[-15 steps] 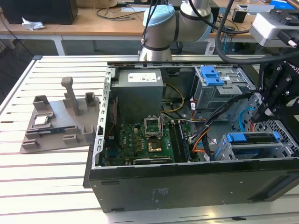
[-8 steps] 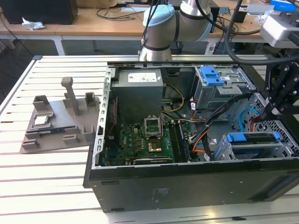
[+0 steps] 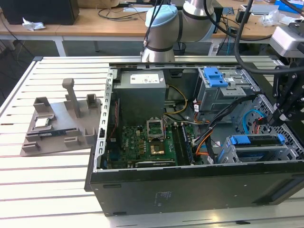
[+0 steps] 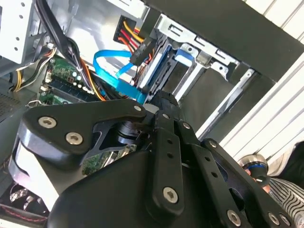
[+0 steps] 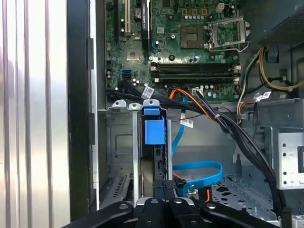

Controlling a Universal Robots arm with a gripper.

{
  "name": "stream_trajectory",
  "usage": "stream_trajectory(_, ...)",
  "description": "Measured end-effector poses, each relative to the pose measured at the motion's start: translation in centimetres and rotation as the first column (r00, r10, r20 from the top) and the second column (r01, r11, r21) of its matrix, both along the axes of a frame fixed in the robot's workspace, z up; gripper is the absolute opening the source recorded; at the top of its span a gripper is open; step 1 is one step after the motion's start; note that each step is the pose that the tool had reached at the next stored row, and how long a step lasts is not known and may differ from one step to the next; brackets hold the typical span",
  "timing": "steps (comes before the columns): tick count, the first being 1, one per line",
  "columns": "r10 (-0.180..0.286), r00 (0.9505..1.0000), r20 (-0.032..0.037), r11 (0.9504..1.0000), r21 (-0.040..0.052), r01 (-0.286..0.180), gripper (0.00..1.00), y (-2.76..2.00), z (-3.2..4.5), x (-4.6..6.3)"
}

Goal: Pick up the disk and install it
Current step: 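Insert the disk into the insertion slot, then insert the first disk wire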

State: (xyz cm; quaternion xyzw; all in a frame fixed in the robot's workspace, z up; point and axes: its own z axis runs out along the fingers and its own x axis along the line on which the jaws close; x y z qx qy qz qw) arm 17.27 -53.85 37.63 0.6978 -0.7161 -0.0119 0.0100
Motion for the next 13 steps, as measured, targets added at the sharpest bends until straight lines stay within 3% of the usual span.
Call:
stream_trajectory(12, 0.0, 1.0, -0.0003, 1.0, -0.0027, 0.0, 0.11, 0.08, -0.2, 0.3)
stream_trajectory(13, 0.0, 1.0, -0.0003, 1.0, -0.0027, 0.0, 0.24, 0.08, -0.2, 0.31)
